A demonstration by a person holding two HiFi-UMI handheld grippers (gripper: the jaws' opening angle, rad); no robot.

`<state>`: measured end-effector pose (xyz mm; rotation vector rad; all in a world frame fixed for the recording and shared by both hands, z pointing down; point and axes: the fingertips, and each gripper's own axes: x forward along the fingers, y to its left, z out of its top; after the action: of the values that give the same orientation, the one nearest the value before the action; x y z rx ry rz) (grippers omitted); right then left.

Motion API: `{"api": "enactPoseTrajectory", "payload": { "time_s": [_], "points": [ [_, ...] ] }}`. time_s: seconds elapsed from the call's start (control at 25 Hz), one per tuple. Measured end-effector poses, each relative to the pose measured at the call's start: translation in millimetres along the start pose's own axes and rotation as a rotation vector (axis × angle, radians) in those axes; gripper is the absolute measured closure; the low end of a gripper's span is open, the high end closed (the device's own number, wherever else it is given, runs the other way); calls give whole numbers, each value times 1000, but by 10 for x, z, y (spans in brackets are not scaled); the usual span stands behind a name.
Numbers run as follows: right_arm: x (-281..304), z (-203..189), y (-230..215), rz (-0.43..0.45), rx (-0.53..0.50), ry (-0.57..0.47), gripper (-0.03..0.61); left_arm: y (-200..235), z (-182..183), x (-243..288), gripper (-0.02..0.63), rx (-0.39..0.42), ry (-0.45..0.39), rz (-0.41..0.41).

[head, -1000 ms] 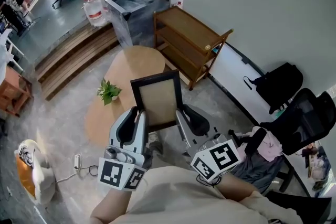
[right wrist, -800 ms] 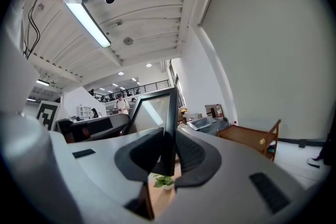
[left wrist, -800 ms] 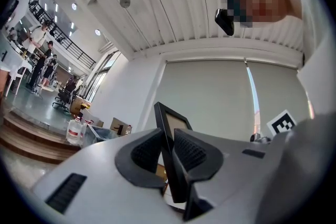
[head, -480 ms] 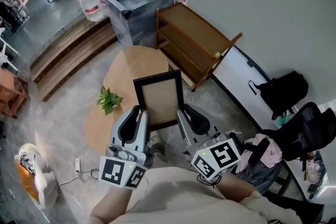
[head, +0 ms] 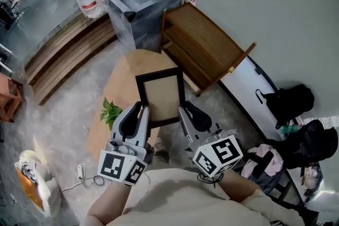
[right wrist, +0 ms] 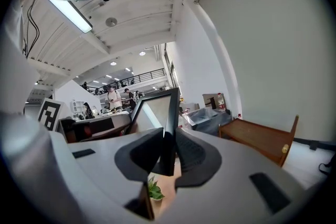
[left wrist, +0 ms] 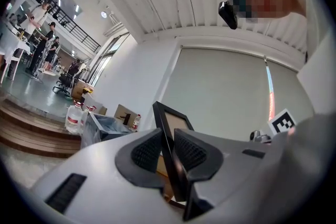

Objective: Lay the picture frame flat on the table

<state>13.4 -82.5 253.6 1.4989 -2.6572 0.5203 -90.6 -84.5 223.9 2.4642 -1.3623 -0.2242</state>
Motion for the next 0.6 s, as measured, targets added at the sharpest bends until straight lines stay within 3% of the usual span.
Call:
{"api": "enactPoseTrajectory", "payload": {
  "time_s": [0.4,0.6],
  "points": [
    [949,-99,-303,4,56,77,523,763,-75,601,541,-52,45,48],
    [1247,-274,-492,36,75,139,523,1027,-291,833,541,-110,77,104]
  ]
}}
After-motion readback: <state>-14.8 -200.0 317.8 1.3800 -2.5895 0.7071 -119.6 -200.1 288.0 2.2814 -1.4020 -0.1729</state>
